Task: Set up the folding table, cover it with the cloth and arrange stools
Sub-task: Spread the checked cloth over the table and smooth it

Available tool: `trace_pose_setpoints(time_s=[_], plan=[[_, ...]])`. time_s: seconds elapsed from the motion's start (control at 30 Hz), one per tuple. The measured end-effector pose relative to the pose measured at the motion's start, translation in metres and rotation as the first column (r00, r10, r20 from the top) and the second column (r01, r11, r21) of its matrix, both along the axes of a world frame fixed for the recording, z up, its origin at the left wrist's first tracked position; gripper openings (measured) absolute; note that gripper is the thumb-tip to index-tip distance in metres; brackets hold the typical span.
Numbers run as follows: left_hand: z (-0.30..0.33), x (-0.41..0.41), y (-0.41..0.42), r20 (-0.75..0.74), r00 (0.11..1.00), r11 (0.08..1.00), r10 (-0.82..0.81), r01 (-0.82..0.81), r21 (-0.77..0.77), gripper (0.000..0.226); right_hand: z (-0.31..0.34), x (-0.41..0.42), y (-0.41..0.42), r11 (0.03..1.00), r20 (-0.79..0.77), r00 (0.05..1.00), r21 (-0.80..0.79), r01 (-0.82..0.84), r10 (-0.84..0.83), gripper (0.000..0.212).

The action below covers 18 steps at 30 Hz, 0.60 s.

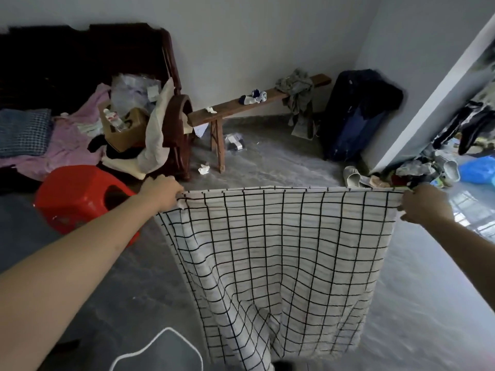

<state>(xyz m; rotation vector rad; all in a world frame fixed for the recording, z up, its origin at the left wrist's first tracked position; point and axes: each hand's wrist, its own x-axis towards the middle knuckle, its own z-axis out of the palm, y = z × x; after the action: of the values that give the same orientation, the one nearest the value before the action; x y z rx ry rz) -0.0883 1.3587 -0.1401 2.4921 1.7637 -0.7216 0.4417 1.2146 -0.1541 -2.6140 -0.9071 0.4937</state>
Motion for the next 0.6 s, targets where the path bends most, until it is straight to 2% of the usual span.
trace_pose_setpoints(time_s=[0.1,0.2,0.27,0.33,0.4,0.5,0.53,0.6], plan=[[-0.034,0.02,0.032,-0.008,0.998,0.998,0.059,-0.059,0.03,0.018,-0.013,0.009,0.032,0.991,-0.196,0.977,0.09,0.1,-0.081,0.024],[-0.073,0.038,0.068,0.087,0.982,0.983,0.169,-0.174,0.055,0.019,-0.044,0.022,0.072,0.964,-0.414,0.895,0.126,0.235,-0.164,0.034],[-0.1,0.05,0.091,0.12,0.971,0.972,0.208,-0.218,0.082,0.023,-0.072,0.029,0.101,0.953,-0.52,0.835,0.116,0.28,-0.182,0.031],[-0.13,0.061,0.112,0.092,0.97,0.966,0.224,-0.234,0.108,0.032,-0.105,0.036,0.131,0.946,-0.574,0.795,0.103,0.307,-0.196,0.022],[-0.164,0.069,0.135,0.05,0.973,0.967,0.224,-0.229,0.111,0.029,-0.138,0.039,0.159,0.939,-0.613,0.765,0.106,0.328,-0.198,0.015],[-0.213,0.076,0.168,0.007,0.974,0.97,0.226,-0.226,0.091,0.02,-0.195,0.039,0.197,0.941,-0.657,0.737,0.126,0.314,-0.158,0.026],[-0.229,0.078,0.179,0.028,0.971,0.968,0.239,-0.24,0.076,0.022,-0.217,0.038,0.208,0.946,-0.663,0.736,0.133,0.297,-0.138,0.027],[-0.261,0.086,0.194,0.049,0.964,0.963,0.263,-0.265,0.049,0.031,-0.259,0.034,0.226,0.974,-0.575,0.814,0.124,0.188,-0.084,0.021]])
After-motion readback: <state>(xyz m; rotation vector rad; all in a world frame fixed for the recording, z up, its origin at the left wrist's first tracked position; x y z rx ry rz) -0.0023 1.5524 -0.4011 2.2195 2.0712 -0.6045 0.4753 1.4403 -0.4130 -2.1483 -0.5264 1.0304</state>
